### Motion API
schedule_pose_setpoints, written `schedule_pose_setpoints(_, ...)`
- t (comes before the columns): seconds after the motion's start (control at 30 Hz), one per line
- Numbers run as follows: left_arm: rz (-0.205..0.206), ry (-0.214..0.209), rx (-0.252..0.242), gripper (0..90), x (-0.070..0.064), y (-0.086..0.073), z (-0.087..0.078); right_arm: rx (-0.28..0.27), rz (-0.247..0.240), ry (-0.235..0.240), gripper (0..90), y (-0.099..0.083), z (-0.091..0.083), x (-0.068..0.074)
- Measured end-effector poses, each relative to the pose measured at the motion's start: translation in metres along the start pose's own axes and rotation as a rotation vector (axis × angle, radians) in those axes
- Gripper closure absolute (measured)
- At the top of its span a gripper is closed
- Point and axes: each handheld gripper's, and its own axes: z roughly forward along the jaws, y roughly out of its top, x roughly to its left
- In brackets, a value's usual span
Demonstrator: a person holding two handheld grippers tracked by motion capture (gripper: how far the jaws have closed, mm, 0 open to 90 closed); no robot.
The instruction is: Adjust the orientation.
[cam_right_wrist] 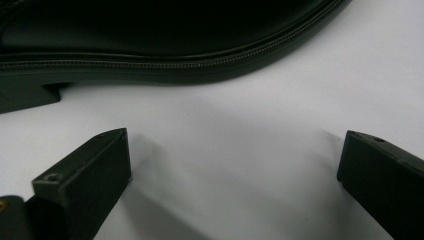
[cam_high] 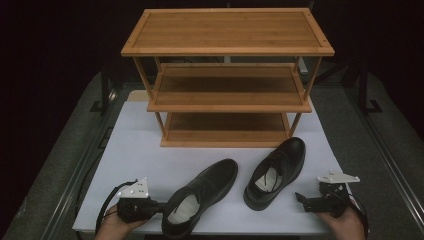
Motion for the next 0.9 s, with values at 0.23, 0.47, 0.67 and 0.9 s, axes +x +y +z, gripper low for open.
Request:
schedule_pose_setpoints(0.23,-0.001,0.02,-0.016,90.0,0.007,0.006,-0.003,0.0,0.001,0.001,0.3,0.0,0.0,0.0)
schedule_pose_setpoints(0.47,-0.001,0.042,-0.053,90.0,0.023,0.024,-0.004,-0.001,-0.001,0.0,0.3,0.0,0.0,0.0)
schedule_pose_setpoints(0.67,0.022,0.024,-0.037,90.0,0.022,0.036,0.002,-0.001,-0.001,0.0,0.3,0.0,0.0,0.0)
schedule_pose_setpoints(0.9,-0.009,0.01,0.009,90.0,0.008,0.009,-0.008,-0.005,-0.006,0.0,0.3,0.0,0.0,0.0)
